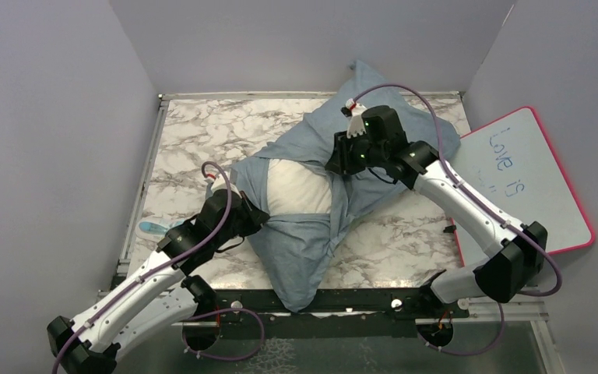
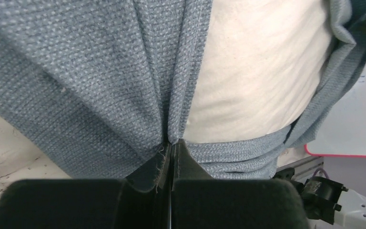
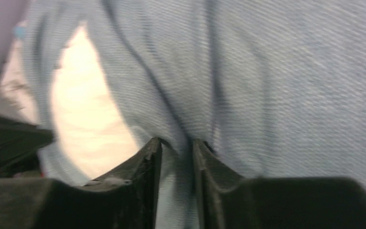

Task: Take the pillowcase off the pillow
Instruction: Remove the pillow from the pillowcase.

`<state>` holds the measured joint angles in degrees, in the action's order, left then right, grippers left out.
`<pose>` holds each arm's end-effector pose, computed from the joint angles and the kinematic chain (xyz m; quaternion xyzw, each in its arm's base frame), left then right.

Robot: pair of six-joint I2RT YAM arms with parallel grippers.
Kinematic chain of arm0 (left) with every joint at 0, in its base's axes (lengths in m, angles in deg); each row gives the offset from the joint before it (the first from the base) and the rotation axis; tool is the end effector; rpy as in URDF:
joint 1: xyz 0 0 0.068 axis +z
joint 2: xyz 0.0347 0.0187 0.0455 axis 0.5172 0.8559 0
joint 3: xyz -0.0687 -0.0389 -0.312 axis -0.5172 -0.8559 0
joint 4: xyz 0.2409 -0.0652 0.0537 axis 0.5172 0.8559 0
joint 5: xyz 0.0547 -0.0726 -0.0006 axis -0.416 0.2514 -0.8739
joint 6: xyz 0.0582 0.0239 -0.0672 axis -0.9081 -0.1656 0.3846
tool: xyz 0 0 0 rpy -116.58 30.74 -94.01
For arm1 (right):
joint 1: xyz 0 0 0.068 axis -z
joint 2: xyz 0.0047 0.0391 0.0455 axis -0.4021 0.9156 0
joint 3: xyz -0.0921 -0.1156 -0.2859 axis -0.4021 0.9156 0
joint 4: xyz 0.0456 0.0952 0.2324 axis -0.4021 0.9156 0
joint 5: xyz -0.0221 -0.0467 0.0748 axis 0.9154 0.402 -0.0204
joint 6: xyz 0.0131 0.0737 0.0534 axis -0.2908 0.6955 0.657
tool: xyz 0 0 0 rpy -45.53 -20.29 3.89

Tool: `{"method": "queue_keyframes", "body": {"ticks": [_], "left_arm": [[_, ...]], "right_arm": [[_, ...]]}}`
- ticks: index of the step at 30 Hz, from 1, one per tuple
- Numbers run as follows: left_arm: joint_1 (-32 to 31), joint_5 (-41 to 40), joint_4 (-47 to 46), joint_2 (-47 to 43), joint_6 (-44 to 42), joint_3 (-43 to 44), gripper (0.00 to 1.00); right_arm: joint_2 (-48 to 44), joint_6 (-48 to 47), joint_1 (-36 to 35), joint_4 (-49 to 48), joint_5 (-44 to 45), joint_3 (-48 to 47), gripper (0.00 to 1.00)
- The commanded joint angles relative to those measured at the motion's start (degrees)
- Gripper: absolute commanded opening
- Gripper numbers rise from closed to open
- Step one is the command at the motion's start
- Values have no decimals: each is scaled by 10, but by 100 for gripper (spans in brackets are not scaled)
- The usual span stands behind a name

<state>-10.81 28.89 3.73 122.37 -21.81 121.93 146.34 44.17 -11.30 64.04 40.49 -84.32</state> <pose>0.1184 -0.0893 0.2797 -0.1234 0.8693 -0.3047 0.3691 0.2692 0.2034 0.3682 -0.1856 0.8745 0.2477 0.3733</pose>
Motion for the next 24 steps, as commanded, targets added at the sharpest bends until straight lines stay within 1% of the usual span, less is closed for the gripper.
{"method": "queue_keyframes", "body": {"ticks": [1,3,4,8,10,11,13,16,18,21,24], "left_arm": [[1,56,-5,35,-29,3,0],[1,59,-5,40,-38,5,0],[1,59,-5,39,-38,5,0],[2,55,-6,24,-35,2,0],[1,57,-5,13,-35,-2,0],[1,57,-5,6,-33,-4,0],[1,59,-5,-4,-29,-9,0],[2,58,-5,-14,-23,-13,0],[2,57,-5,-17,-21,-14,0],[1,56,-4,-14,-25,-11,0],[1,45,3,-9,-29,-5,0]], "right_arm": [[20,6,-10,-26,-161,-59,43],[47,-2,-31,-11,-137,-101,60],[63,-10,-42,-1,-119,-124,65],[133,-38,-69,49,-59,-211,78],[172,-51,-78,78,-34,-254,83],[193,-57,-84,93,-23,-274,88],[240,-61,-92,137,-1,-320,87],[323,-69,-97,223,36,-399,69],[332,-61,-97,234,97,-406,48],[289,-60,-97,181,159,-352,17],[230,-65,-96,133,239,-310,4]]}}
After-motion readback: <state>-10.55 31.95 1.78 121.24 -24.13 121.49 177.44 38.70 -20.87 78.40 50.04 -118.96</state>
